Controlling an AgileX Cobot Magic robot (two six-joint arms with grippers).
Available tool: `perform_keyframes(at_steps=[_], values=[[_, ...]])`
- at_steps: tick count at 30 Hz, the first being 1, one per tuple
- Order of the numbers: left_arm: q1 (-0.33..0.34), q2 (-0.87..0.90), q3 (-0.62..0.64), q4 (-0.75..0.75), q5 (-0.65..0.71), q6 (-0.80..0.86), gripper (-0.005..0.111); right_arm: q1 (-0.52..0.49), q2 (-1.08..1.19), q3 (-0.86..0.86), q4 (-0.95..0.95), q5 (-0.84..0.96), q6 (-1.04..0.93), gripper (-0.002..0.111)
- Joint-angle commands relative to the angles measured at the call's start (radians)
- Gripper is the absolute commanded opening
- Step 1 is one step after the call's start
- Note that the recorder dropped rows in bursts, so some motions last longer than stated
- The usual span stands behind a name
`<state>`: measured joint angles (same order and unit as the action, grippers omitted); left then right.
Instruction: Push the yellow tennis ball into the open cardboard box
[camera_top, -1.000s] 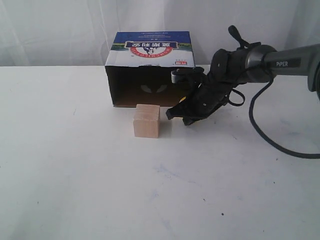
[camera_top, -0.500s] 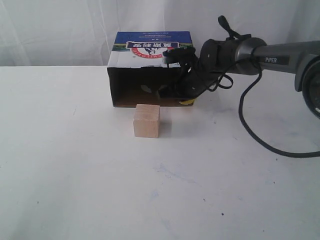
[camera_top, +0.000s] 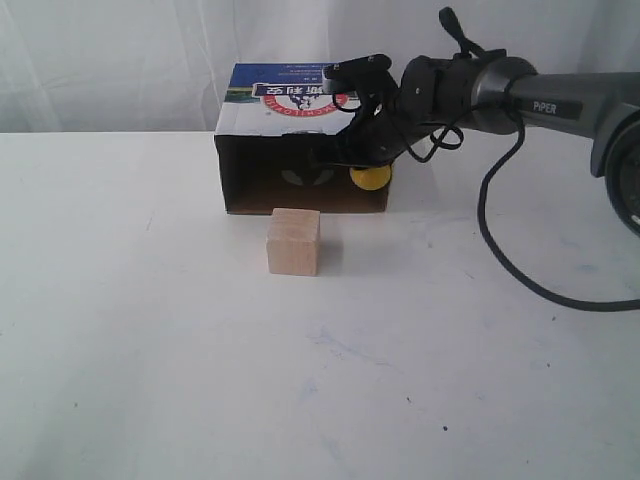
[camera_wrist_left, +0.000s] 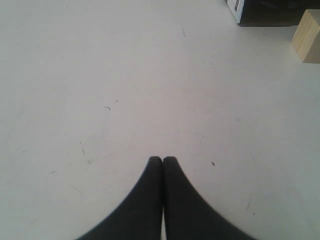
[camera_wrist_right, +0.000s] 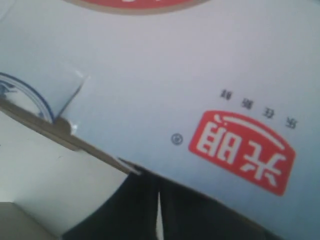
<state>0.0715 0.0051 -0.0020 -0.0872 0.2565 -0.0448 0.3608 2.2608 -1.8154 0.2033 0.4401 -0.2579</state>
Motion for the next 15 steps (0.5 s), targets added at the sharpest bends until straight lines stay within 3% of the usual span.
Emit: perform_keyframes(at_steps=[1, 15], values=[[-0.004, -0.005, 0.002, -0.011, 0.0, -0.001, 0.0, -0.023, 0.025, 0.002, -0.044, 0.011, -0.008, 0.0], [-0.004, -0.005, 0.002, -0.011, 0.0, -0.001, 0.0, -0.021, 0.044, 0.0, -0.037, 0.094, -0.008, 0.0]])
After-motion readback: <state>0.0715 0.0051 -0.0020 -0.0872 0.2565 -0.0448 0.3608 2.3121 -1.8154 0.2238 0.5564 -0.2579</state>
